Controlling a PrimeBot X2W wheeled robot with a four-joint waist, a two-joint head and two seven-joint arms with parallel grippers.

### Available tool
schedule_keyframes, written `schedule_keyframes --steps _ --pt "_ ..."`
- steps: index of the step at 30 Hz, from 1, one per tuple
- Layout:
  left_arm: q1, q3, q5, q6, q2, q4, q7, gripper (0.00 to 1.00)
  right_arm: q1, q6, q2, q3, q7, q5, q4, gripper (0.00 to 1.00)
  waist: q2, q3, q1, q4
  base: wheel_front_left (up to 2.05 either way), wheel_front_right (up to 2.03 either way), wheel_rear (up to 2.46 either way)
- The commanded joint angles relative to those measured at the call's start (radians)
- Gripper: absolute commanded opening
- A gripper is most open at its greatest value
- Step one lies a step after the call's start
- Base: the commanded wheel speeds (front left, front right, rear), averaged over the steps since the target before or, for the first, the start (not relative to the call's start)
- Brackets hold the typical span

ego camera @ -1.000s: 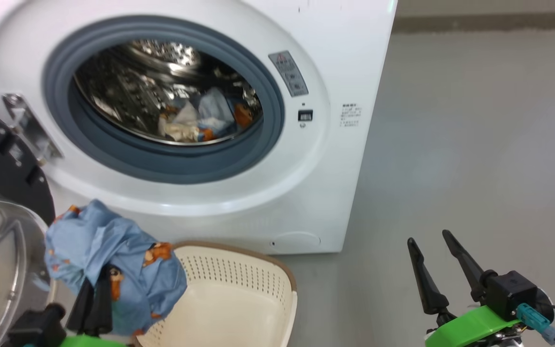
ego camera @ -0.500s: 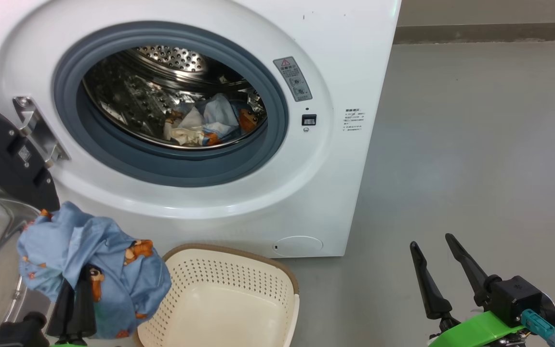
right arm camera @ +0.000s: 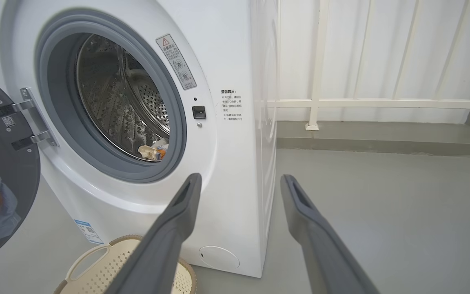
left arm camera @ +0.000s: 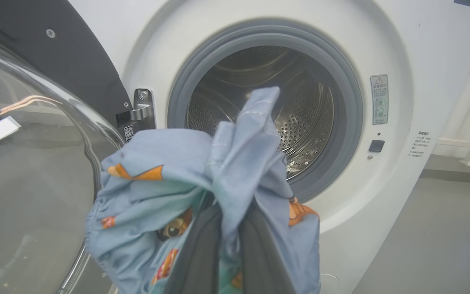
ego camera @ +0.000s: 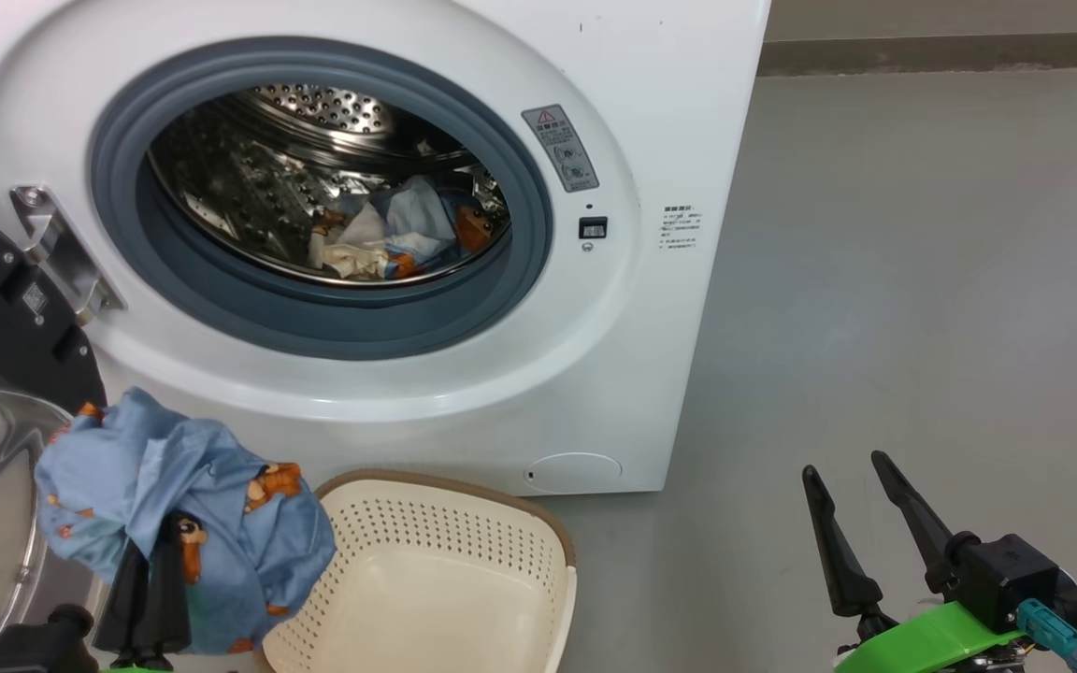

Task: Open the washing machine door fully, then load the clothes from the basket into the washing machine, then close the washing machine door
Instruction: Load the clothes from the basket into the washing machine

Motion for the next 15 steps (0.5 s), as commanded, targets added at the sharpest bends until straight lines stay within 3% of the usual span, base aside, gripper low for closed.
schedule_keyframes --steps 1,15 --pt "-0.036 0.039 -0.002 -0.004 0.006 -0.024 -0.010 0.00 -0.014 0.006 0.001 0.023 -0.003 -0.010 -0.021 1.00 0.0000 0.002 0.0000 -0.002 0.00 0.00 0.00" --pt "-0.080 0.037 -0.015 -0.009 -0.003 -0.008 -0.010 0.00 -0.032 0.006 0.006 0.020 -0.012 -0.007 -0.013 1.00 0.0000 0.076 0.0000 -0.013 0.00 0.00 0.00"
